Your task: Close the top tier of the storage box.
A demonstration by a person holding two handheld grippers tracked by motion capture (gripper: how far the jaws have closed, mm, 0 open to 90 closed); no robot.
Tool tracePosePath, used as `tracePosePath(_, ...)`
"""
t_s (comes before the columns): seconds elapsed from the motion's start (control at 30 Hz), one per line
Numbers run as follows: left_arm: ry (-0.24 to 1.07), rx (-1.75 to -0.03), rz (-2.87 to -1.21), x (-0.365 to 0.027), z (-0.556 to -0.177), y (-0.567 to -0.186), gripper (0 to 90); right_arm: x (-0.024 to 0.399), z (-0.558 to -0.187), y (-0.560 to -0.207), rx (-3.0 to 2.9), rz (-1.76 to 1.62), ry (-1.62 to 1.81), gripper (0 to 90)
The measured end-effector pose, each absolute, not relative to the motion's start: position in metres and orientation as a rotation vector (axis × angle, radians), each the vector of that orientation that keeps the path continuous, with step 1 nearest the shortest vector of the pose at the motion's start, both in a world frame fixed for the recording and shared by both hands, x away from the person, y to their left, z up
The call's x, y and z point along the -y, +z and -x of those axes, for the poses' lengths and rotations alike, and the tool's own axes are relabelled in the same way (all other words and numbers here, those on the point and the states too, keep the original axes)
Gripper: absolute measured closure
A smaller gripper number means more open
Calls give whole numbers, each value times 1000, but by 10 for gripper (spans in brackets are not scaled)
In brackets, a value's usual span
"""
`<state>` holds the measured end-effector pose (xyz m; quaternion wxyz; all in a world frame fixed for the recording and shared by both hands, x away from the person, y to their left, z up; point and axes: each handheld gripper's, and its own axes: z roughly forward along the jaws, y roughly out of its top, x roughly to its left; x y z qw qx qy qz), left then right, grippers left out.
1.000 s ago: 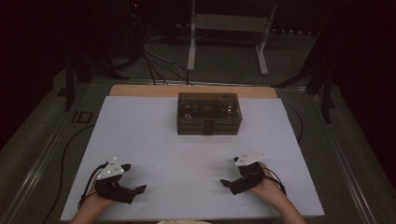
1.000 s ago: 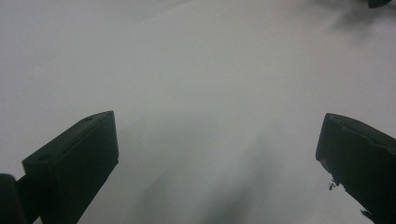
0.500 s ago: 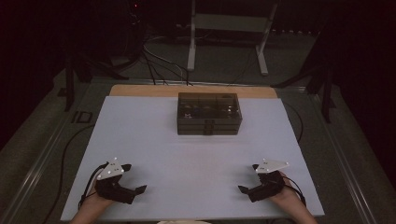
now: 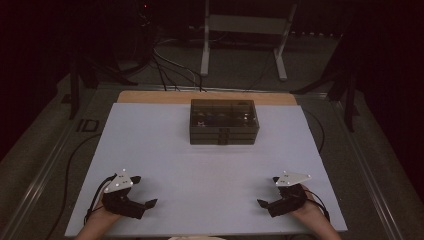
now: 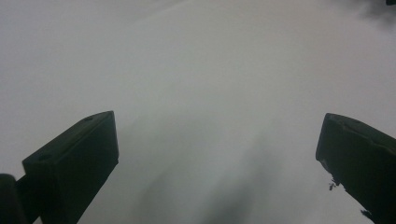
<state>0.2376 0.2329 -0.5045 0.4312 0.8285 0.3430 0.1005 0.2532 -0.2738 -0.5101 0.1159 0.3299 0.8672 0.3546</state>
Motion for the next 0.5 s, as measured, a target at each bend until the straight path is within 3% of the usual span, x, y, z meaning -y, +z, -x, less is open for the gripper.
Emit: tracePosePath(0.5,250,-850,-2068,-232,-237,-504,1,274,-252,-510,-2546,-942,1035,15)
